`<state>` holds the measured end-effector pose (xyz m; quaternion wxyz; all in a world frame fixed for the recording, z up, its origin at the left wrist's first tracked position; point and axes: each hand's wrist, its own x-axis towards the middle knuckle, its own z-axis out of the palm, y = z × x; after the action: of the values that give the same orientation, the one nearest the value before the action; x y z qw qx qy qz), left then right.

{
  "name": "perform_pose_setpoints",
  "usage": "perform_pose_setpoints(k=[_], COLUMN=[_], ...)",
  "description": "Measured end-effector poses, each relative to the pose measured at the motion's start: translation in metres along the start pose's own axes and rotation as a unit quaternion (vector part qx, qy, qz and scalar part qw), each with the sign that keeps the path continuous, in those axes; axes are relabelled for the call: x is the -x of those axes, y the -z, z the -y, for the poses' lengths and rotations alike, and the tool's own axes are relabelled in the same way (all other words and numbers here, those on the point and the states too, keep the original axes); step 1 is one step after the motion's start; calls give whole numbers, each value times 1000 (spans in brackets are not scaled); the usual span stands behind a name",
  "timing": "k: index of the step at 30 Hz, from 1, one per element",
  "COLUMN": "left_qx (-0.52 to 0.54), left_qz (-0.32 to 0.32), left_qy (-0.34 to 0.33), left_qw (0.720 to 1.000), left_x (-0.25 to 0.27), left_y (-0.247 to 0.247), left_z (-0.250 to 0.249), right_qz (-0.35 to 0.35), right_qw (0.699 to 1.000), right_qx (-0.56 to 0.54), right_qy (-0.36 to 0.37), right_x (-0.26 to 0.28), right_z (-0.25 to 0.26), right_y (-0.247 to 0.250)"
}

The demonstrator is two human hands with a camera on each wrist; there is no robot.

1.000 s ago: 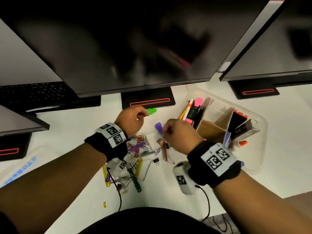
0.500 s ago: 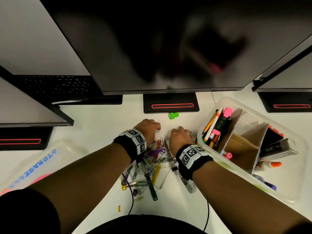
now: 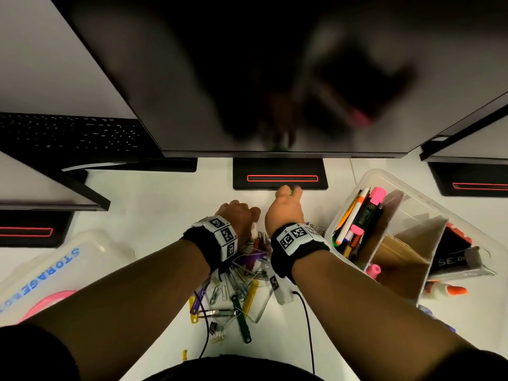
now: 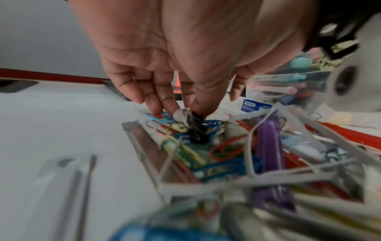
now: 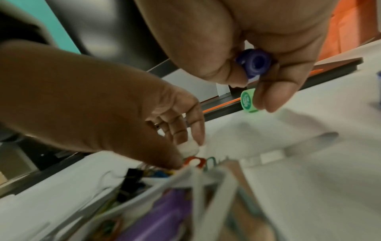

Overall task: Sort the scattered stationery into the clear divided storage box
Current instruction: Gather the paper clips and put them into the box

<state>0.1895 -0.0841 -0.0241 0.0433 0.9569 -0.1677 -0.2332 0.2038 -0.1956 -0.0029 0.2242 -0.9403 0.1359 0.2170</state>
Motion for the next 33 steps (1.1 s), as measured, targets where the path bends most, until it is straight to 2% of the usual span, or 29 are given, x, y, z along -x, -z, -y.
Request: perform_pose_setpoints(k=[5,14,18,23,27,30,33], left_qx=[68,178,215,309,373,390,410], left_qz=[-6,-13,-58,-130,-162,-158,-125], left_qy=[-5,48,61,28,-20,-70,-108], left_qw=[998,983,973,942,913,905,897], left_x=[13,25,34,48,53,54,54], left_y=[-8,-13,1,32,56,67,72], left_z=[13,21,15,-9,-46,-82,-117], right_qz=[28,72,55,-23,-70,-115,-100], right_qw=[998,989,994,994,993,989,989], right_qx=[44,128,72,24,35,58,107], right_qy=[-18,32,59,103,91,68,5], right_x=[-10,15,38,83,109,117,117], right_z=[-1,-13,-15,-30,-60,-88,-116], right_y=[-2,-3,6,46,103,135,146])
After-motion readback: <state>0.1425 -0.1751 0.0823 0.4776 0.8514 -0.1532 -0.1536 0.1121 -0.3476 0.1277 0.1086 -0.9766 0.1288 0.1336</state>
